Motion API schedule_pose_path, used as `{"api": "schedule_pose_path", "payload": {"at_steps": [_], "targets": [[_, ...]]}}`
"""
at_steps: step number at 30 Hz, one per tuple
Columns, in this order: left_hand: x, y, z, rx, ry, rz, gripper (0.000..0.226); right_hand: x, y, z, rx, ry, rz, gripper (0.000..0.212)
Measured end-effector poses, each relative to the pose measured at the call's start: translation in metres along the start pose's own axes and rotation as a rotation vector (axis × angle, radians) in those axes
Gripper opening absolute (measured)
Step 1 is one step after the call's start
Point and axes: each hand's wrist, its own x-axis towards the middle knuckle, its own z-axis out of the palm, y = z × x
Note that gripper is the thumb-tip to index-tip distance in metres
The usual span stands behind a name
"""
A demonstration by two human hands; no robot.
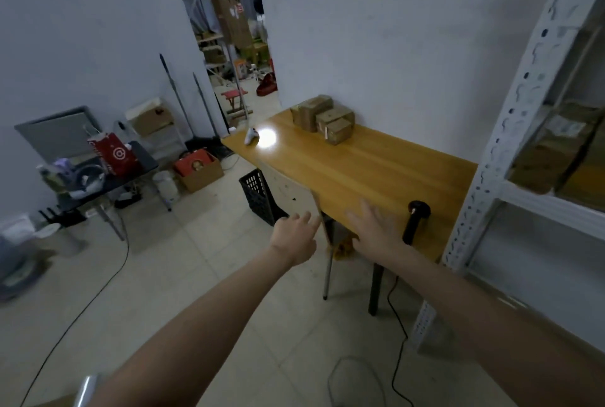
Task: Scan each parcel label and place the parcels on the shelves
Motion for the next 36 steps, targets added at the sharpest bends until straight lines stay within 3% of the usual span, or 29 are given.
{"api": "schedule_pose_path", "payload": {"at_steps": [6,17,25,36], "targets": [[0.07,-0.044,0.005,0.025,-0.014,0.018,0.05,0.092,0.009,0.003,0.054,-0.05,0.049,0.049],[0.27,-0.129,-0.024,0.102,-0.009,0.077,0.052,0.296,0.077,-0.004,0.1,-0.061,0.137,0.063],[0.378,-0.159,0.002,0.059,-0.06,0.089,0.054,0.379,0.117,0.001,0.098,-0.096,0.152,0.057],[0.562,-0.22,0.055,-0.024,-0.017,0.179,0.054,0.537,0.141,0.05,0.145,-0.146,0.317,0.082]]}}
